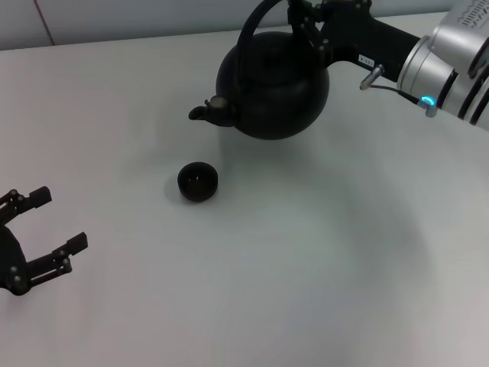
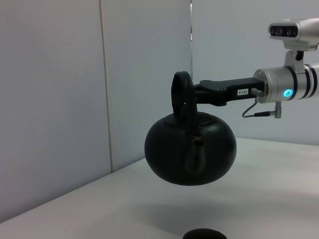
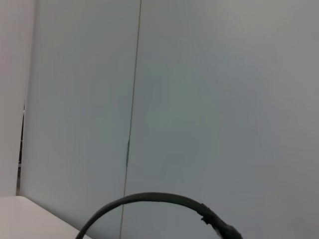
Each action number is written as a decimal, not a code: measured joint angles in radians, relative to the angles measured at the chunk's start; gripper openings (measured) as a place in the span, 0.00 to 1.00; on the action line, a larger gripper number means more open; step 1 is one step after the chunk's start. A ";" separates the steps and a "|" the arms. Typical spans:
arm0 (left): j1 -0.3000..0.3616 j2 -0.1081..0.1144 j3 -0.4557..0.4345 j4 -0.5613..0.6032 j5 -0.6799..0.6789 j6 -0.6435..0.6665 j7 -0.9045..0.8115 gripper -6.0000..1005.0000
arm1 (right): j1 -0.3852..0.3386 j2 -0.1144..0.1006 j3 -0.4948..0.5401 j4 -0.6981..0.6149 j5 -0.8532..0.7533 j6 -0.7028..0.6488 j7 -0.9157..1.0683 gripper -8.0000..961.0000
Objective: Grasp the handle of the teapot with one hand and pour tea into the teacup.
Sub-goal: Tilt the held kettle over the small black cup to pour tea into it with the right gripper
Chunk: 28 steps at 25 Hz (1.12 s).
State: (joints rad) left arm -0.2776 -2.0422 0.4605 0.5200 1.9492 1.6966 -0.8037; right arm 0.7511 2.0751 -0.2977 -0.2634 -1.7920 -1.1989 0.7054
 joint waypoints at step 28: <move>0.003 -0.005 0.000 0.000 -0.010 -0.008 0.000 0.86 | 0.049 0.002 -0.141 -0.029 -0.002 0.026 -0.371 0.08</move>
State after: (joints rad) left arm -0.2748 -2.0474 0.4602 0.5200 1.9388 1.6887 -0.8037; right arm 0.8003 2.0770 -0.4383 -0.2920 -1.7943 -1.1725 0.3343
